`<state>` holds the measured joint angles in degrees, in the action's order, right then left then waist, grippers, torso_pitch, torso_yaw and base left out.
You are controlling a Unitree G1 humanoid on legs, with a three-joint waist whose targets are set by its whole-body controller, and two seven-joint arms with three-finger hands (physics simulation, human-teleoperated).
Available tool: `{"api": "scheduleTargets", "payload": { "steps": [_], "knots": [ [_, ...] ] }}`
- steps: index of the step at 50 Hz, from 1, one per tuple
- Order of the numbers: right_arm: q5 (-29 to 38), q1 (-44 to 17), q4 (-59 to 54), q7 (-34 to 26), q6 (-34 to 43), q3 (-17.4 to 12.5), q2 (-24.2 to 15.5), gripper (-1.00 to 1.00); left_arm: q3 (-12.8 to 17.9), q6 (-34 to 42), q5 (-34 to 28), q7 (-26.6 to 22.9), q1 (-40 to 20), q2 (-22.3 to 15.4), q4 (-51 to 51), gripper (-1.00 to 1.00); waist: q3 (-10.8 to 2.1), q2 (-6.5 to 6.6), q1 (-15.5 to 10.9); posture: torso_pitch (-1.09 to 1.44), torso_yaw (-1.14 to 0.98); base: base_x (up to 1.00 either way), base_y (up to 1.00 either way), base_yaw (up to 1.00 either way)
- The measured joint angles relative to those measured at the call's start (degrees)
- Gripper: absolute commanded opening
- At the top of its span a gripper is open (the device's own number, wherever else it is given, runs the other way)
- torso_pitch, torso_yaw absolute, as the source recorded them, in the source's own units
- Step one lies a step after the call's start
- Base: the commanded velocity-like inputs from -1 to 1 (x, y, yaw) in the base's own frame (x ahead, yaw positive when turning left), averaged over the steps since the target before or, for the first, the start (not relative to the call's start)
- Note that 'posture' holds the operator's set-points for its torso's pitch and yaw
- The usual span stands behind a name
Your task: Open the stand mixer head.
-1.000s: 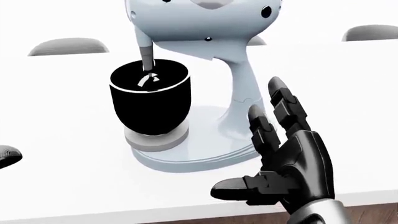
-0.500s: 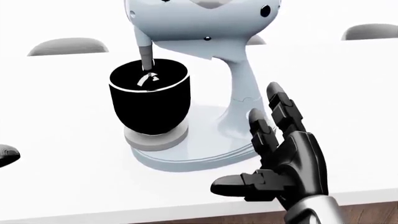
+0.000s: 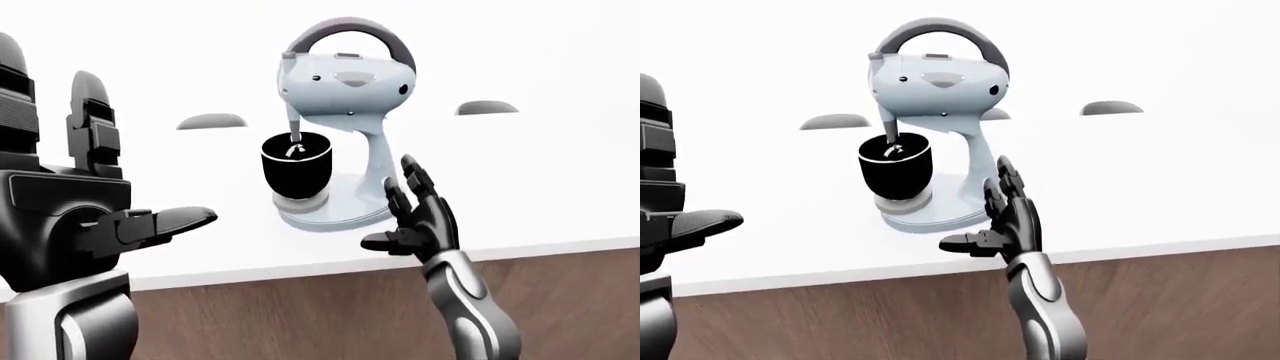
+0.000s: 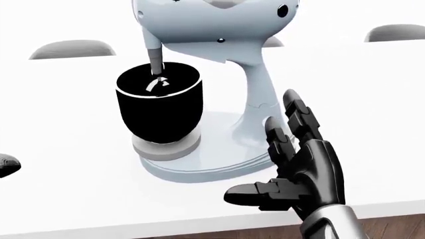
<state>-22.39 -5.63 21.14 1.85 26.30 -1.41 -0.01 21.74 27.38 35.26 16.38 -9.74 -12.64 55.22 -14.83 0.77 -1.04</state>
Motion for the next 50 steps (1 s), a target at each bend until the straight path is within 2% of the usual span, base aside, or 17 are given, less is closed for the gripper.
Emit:
{"api": "scheduleTargets", "payload": {
  "steps": [28, 34, 39, 43, 50],
  "knots": [
    [0.9, -1.3, -4.3, -0.9, -2.9, 0.1, 0.1, 1.0, 0.3, 0.0, 0.6, 0.4, -0.1, -0.3, 0.0, 0.98, -0.01, 0.07, 0.0, -0.32, 0.0, 0.0, 0.0, 0.0],
    [-0.2, -0.1, 2.9, 0.7, 1.3, -0.2, -0.1, 1.0, -0.9, -0.6, -0.7, -0.5, 0.7, 0.7, -0.5, 0.98, 0.22, 0.01, -0.2, -0.32, 0.0, 0.0, 0.0, 0.0],
    [-1.4, 2.1, 8.8, 1.3, 2.4, -0.3, -0.3, 1.0, -0.6, -0.4, -1.1, -0.9, 0.5, 0.8, -0.7, 0.98, -0.07, -0.27, -0.1, -0.32, 0.0, 0.0, 0.0, 0.0],
    [-1.1, 4.2, 13.5, 1.7, 3.9, 0.7, -0.5, 1.0, -0.4, -0.7, -1.2, -0.8, 0.4, 0.7, -0.6, 0.98, -0.04, -0.28, -0.2, -0.32, 0.0, 0.0, 0.0, 0.0],
    [-1.3, 4.7, 15.8, 1.4, 5.3, 0.6, -0.2, 1.0, -0.4, -0.3, -0.9, -0.7, 0.2, 0.5, -0.5, 0.98, -0.04, -0.24, -0.1, -0.32, 0.0, 0.0, 0.0, 0.0]
  ]
}}
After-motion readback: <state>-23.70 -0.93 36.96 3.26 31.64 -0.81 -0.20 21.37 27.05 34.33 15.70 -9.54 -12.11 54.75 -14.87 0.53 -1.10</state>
